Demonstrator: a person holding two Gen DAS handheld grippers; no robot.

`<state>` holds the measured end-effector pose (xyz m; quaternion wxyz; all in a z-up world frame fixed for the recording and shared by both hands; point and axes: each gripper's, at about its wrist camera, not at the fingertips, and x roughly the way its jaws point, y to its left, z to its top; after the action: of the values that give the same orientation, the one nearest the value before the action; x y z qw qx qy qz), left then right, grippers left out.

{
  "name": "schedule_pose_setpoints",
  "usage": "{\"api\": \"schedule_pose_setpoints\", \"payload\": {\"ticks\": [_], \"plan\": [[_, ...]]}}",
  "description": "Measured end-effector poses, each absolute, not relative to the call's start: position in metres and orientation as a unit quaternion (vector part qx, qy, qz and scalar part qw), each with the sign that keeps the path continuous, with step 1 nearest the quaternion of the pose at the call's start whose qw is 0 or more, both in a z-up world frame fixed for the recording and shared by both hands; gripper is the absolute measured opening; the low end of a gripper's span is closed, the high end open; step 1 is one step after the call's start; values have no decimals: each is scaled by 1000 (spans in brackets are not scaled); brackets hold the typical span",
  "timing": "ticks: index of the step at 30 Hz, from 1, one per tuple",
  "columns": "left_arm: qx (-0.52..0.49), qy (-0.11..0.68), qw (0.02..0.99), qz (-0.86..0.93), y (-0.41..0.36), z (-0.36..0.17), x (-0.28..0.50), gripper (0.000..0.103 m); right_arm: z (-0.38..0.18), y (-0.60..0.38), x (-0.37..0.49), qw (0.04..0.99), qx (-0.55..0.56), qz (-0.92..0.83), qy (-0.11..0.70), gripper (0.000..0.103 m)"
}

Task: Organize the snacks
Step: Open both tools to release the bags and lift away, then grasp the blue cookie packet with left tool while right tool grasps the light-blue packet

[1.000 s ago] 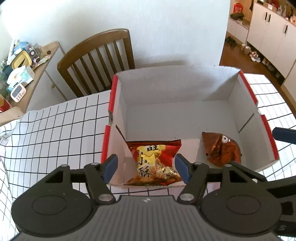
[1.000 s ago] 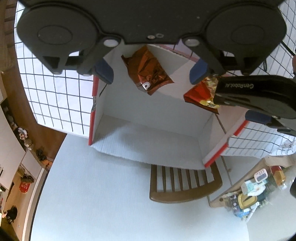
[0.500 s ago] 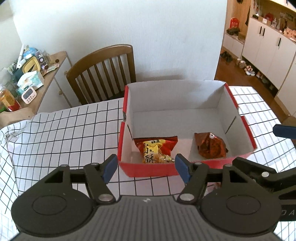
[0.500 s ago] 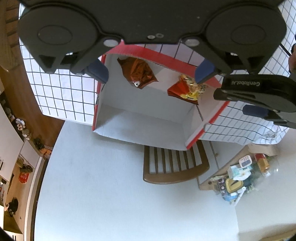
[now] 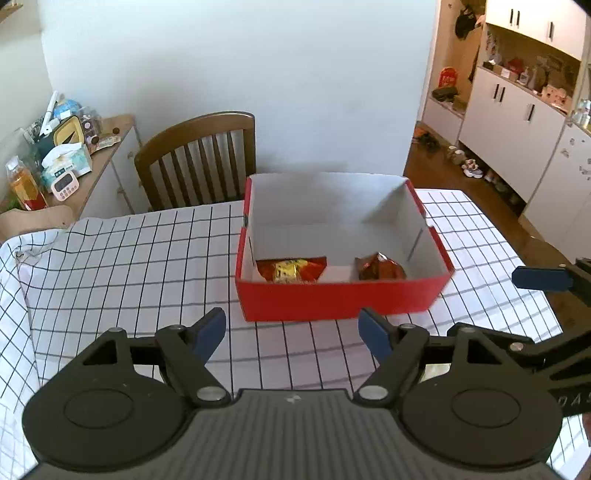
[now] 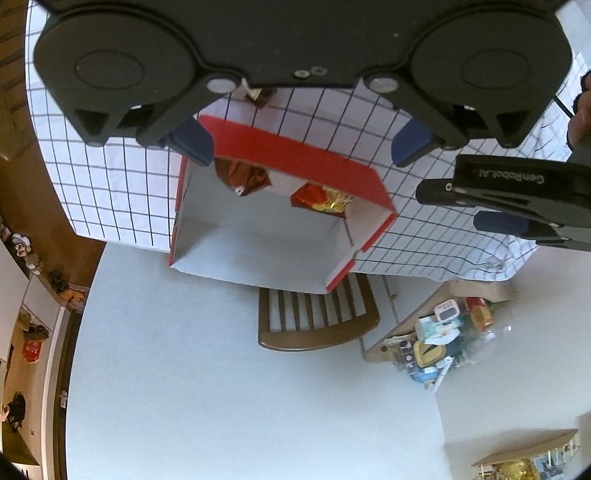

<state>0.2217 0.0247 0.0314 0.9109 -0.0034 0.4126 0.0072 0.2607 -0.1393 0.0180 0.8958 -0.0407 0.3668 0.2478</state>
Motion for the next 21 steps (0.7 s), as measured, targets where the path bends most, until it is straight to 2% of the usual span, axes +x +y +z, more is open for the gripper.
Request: {"api": "schedule_pose_setpoints", "payload": {"ticks": [5,10,21], "plan": [[-18,409,913,0,30,28,192,83,16,-148,239,891,-22,260,370,103],[-38,416,909,0,34,14,167,95,7,-153,217,887,-14,270,374,103],[-23,457,889,12,28,-40,128,96,-53,-160,174,869,-26,284,405,103]]}}
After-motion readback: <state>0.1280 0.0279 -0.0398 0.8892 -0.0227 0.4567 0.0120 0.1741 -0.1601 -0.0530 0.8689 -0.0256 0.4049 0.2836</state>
